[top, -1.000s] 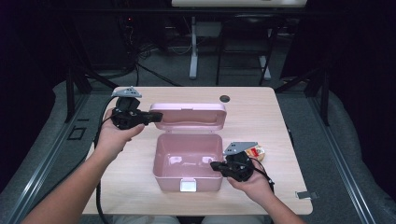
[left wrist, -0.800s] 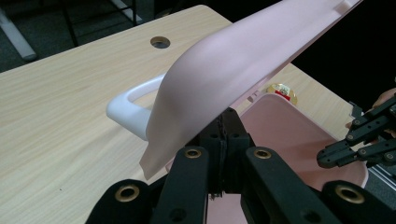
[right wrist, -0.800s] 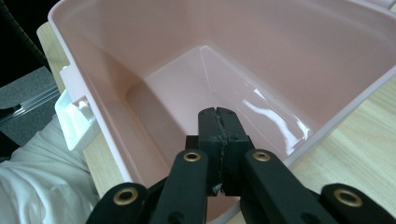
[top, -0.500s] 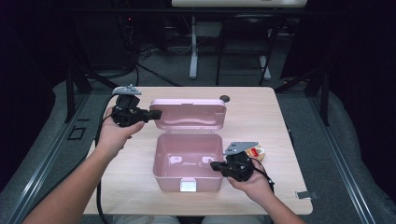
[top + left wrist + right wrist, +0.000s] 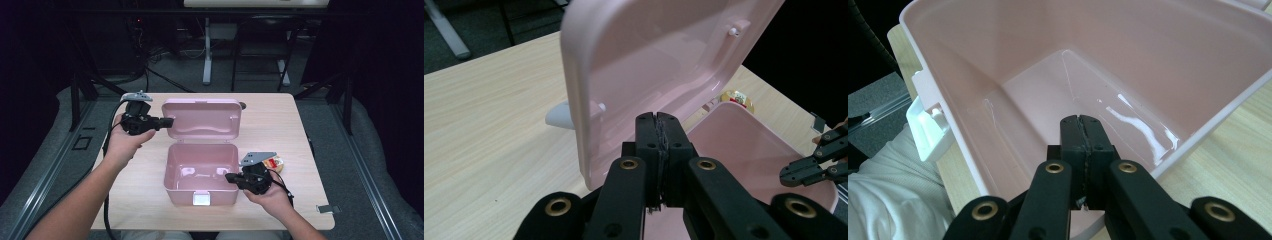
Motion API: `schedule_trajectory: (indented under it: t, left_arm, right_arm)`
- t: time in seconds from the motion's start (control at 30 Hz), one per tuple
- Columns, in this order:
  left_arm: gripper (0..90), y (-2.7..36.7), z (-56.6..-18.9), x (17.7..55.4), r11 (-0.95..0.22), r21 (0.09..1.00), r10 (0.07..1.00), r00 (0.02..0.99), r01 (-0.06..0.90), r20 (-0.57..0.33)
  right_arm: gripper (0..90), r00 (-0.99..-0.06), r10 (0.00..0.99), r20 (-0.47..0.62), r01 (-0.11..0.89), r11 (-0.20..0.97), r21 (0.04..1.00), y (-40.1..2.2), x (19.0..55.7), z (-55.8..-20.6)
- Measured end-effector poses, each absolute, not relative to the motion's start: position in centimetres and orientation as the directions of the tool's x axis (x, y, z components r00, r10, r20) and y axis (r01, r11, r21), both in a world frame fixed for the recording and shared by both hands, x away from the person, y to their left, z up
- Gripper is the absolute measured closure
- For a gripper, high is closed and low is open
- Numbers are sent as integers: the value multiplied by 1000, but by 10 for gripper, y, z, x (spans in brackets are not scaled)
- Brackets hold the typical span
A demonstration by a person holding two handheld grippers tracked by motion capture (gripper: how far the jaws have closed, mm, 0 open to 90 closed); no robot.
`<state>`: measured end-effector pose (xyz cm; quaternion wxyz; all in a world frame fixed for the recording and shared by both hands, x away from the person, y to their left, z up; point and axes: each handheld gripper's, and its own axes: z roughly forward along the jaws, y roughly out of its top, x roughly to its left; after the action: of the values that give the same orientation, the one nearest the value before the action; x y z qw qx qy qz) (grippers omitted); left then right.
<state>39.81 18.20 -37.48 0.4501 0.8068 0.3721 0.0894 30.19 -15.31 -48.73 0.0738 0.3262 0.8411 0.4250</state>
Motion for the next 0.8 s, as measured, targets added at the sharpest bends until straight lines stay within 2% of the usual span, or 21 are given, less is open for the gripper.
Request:
schedule_trajectory:
  t: [0.37, 0.8]
  left_arm:
    - [875, 187, -388, 395, -315, 781, 689, 696, 540, -203]
    - [771, 202, -409, 382, -317, 777, 706, 682, 544, -189]
  right_arm:
    - [900, -777, 611, 152, 486, 428, 762, -153, 302, -487]
    - [900, -775, 613, 155, 487, 423, 764, -154, 303, -487]
